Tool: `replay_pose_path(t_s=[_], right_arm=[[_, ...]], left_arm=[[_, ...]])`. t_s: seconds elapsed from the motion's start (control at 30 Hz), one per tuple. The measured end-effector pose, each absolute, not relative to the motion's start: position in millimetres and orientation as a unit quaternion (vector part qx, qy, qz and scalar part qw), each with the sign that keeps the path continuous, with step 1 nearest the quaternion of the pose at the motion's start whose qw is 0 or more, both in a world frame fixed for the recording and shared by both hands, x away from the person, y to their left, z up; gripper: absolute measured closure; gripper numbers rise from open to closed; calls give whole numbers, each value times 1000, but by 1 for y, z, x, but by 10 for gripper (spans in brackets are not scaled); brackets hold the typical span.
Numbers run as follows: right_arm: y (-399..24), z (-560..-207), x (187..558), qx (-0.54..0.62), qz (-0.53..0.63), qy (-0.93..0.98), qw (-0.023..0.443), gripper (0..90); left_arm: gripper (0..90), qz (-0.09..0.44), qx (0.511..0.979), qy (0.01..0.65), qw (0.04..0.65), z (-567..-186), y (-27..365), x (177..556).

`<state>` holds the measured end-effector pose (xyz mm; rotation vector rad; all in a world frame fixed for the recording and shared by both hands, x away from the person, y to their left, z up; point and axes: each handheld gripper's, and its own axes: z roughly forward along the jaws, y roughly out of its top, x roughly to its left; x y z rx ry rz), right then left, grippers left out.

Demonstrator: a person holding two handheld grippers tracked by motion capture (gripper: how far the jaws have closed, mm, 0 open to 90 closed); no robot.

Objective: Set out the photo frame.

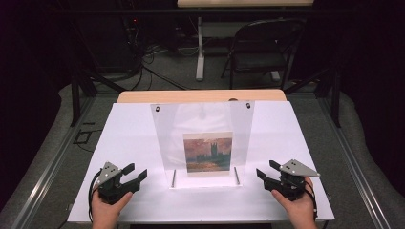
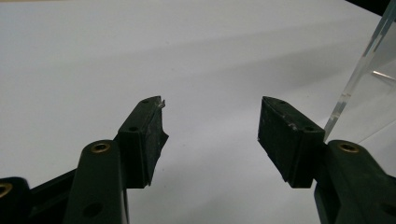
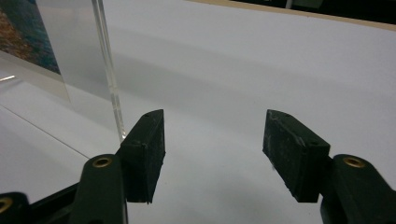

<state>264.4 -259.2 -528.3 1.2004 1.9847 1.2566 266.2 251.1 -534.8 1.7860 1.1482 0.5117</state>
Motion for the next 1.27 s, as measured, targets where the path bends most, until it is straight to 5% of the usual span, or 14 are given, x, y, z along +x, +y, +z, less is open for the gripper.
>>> replay_pose_path(t_s=[1.27], right_arm=[[-255,-545,273,449,454,745,195,387]], left_arm=[[391,170,762,445,439,-546,234,274]])
